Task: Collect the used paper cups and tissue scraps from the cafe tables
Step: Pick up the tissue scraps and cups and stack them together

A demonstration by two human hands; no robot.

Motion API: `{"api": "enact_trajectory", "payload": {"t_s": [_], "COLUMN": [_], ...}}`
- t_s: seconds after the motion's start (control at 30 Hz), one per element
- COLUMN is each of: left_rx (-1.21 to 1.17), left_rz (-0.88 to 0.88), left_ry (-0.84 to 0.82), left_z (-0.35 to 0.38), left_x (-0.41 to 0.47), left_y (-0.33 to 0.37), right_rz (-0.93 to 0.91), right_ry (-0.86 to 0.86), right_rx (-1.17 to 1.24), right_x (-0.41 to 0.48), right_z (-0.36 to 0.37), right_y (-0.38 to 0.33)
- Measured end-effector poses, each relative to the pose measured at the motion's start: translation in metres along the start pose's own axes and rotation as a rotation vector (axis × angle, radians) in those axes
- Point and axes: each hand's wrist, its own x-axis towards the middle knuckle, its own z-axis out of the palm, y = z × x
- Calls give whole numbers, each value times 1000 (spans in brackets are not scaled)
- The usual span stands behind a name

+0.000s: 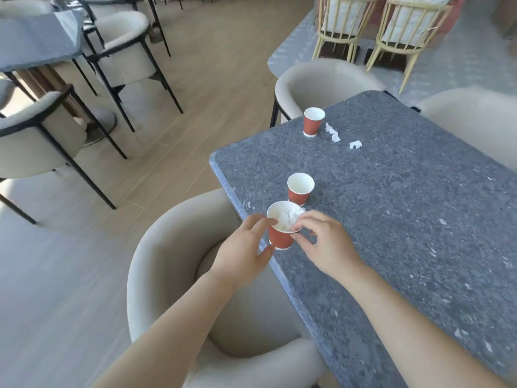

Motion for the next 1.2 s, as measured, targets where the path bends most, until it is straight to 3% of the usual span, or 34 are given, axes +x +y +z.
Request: {"api": "enact_trajectory", "payload": {"t_s": [0.37, 0.8, 1.2], "left_rx": [-15, 68, 19], "left_rz": [42, -122, -112], "left_ry": [-74, -308, -124], "left_z": [18, 72, 47], "left_x": [148, 160, 128], "left_y": [-7, -40, -45], "right_rz": [11, 123, 100], "right_ry": [148, -130, -173], "right_rx": [-154, -166, -107], "right_x": [111, 117, 101], "right_z": [-20, 28, 31], "right_y": [79, 142, 93]}}
